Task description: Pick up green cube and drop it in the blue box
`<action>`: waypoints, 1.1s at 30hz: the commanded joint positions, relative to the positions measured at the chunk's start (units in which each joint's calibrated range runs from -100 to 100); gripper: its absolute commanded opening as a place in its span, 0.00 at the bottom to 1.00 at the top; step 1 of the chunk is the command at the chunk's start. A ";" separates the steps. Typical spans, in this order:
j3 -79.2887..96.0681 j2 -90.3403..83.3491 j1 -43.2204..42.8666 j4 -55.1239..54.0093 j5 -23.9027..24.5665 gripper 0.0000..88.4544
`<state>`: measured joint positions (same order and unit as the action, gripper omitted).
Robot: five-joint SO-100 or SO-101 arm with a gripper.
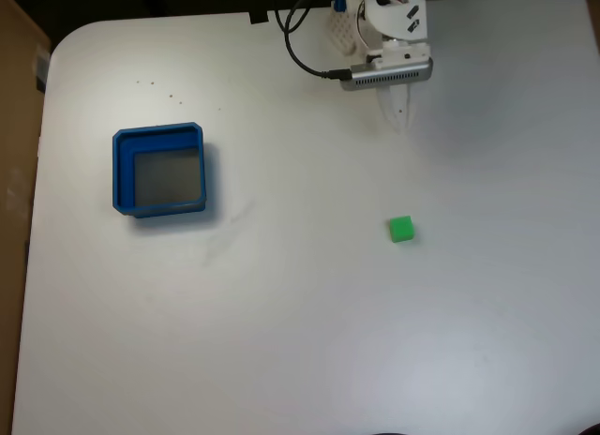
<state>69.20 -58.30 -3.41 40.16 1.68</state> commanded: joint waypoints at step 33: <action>-47.88 51.99 -0.49 -0.56 -0.15 0.40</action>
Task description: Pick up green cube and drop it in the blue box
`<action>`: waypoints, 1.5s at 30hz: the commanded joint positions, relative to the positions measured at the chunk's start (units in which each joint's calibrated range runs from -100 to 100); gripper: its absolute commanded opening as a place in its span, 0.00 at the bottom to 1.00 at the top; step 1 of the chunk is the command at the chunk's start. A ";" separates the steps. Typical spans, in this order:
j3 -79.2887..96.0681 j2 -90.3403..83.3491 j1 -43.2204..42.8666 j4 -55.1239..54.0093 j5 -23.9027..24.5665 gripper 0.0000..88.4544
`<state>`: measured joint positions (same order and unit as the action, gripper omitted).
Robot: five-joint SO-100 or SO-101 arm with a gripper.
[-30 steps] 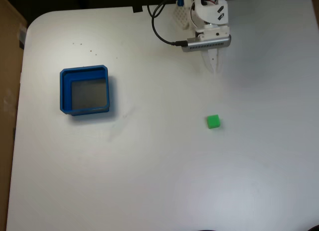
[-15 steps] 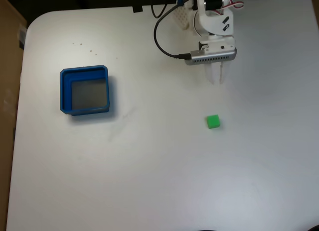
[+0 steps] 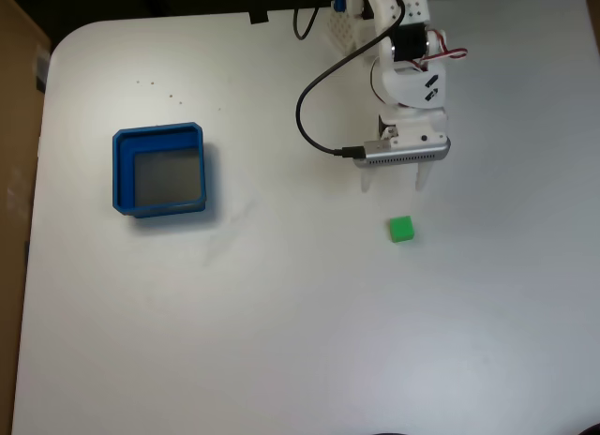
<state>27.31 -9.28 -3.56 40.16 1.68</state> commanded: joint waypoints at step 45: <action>-22.25 26.62 -3.16 -0.56 -0.15 0.40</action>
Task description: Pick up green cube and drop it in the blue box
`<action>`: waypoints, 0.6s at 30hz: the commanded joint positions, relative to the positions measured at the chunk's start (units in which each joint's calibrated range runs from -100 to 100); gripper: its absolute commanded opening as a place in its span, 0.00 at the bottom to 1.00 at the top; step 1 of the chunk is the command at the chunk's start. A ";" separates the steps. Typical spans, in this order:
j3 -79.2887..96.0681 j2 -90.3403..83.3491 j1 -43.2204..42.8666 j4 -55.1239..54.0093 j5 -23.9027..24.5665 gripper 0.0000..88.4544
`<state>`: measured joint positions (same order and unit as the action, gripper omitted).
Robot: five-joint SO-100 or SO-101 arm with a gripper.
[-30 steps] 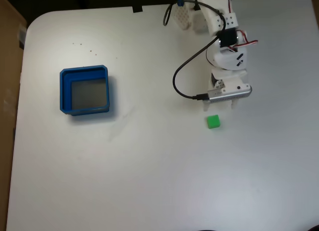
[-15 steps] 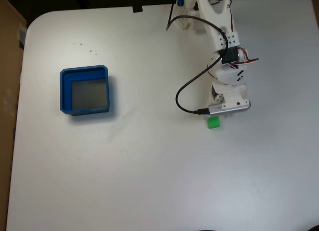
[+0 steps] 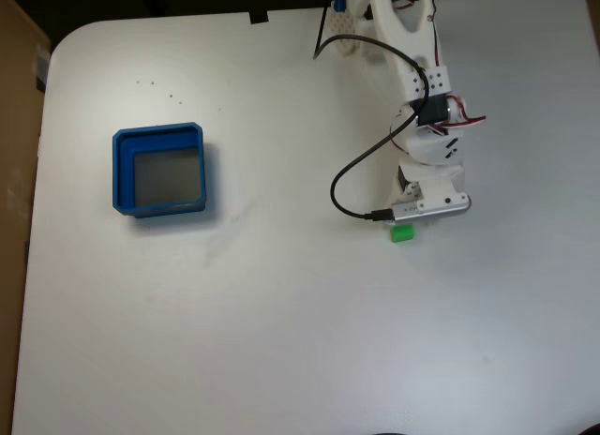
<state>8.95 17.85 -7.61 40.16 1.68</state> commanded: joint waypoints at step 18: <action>-4.71 1.75 2.62 -0.56 -0.10 0.40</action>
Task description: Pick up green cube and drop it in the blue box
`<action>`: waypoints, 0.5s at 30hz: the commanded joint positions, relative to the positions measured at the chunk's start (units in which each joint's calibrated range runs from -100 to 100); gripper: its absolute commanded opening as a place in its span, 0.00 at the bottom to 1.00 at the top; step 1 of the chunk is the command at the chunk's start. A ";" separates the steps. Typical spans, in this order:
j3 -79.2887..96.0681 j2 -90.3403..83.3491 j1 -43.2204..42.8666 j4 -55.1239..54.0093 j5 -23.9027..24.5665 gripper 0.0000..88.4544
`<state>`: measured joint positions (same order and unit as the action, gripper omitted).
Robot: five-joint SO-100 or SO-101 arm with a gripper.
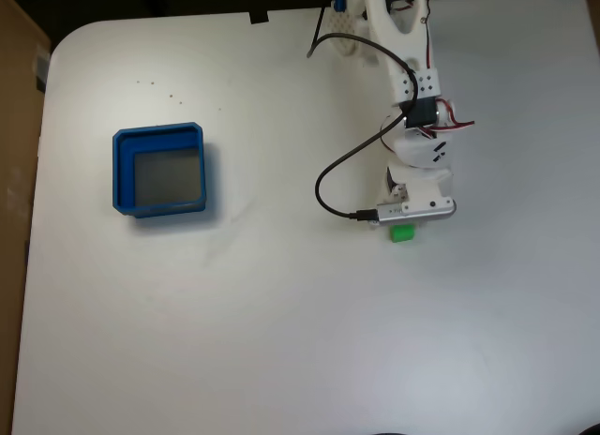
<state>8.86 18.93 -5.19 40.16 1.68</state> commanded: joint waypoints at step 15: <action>-7.33 4.01 -0.15 -0.56 0.24 0.40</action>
<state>4.48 23.68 -5.19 40.16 1.78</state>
